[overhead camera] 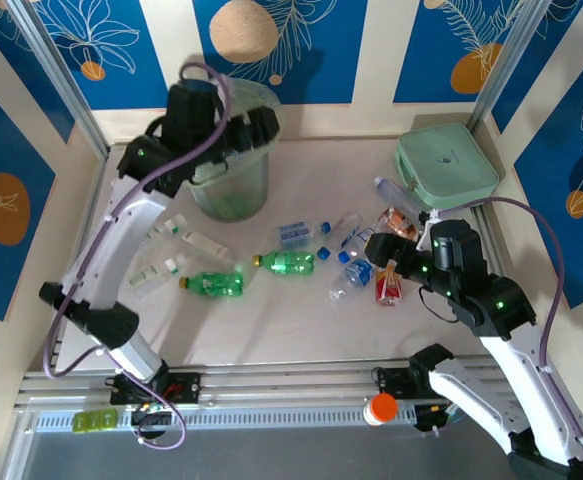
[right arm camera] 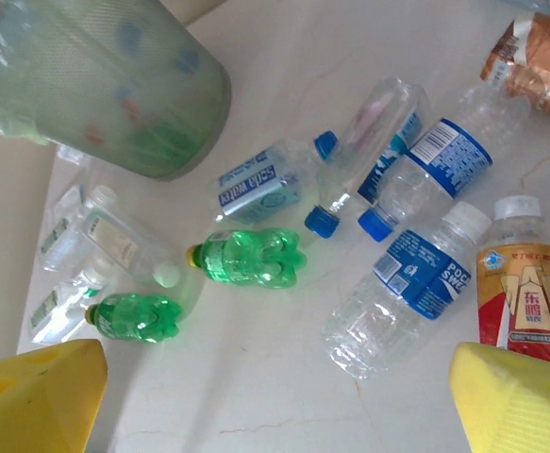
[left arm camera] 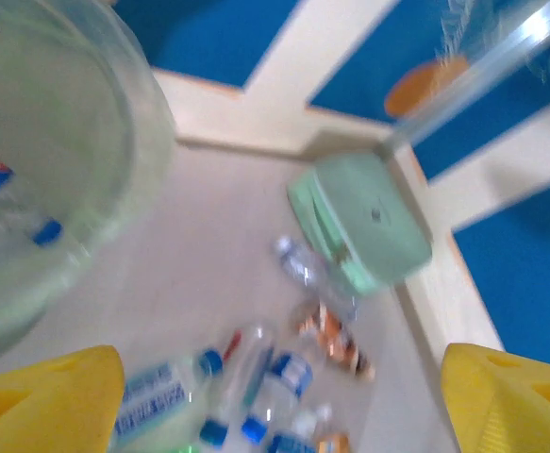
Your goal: Put the plastic bottles in the bin
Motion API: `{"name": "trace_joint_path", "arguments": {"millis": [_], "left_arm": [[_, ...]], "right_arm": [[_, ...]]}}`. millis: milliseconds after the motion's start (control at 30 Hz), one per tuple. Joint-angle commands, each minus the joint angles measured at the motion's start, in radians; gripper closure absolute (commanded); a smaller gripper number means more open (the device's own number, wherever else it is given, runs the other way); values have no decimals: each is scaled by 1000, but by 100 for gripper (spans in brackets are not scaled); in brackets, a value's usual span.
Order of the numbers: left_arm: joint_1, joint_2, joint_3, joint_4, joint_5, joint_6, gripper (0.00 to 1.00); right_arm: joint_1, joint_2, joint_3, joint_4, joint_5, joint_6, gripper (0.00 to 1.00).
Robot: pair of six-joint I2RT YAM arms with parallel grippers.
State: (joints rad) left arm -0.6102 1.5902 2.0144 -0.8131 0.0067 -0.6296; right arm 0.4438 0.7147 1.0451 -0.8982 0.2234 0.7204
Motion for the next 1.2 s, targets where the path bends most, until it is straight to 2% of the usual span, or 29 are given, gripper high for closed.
{"name": "trace_joint_path", "arguments": {"millis": [0,100,167,267,333,467,600,733,967,1167], "left_arm": [[-44,-58,-168,-53,-25,87,13],[-58,-142,-343,-26,18,129,13],[-58,-178,-427,-18,68,219,12],[-59,-230,-538,-9,51,257,12],[-58,-268,-608,45,95,278,12],[-58,-319,-717,127,95,260,12],[-59,-332,-835,236,113,217,11],[-58,-285,-845,235,146,205,11],[-57,-281,-847,248,189,193,11],[-58,-292,-853,252,204,187,11]], "right_arm": [[21,13,-25,-53,78,-15,6],[26,53,-41,-81,96,-25,7],[19,85,-51,-100,101,-1,7],[18,114,-91,-70,81,16,13],[15,136,-115,-45,84,20,14],[4,187,-151,-21,160,34,15],[-33,244,-188,23,183,14,19],[-85,300,-222,48,175,21,21],[-224,349,-325,146,54,23,21],[-241,468,-335,191,-13,-16,16]]}}
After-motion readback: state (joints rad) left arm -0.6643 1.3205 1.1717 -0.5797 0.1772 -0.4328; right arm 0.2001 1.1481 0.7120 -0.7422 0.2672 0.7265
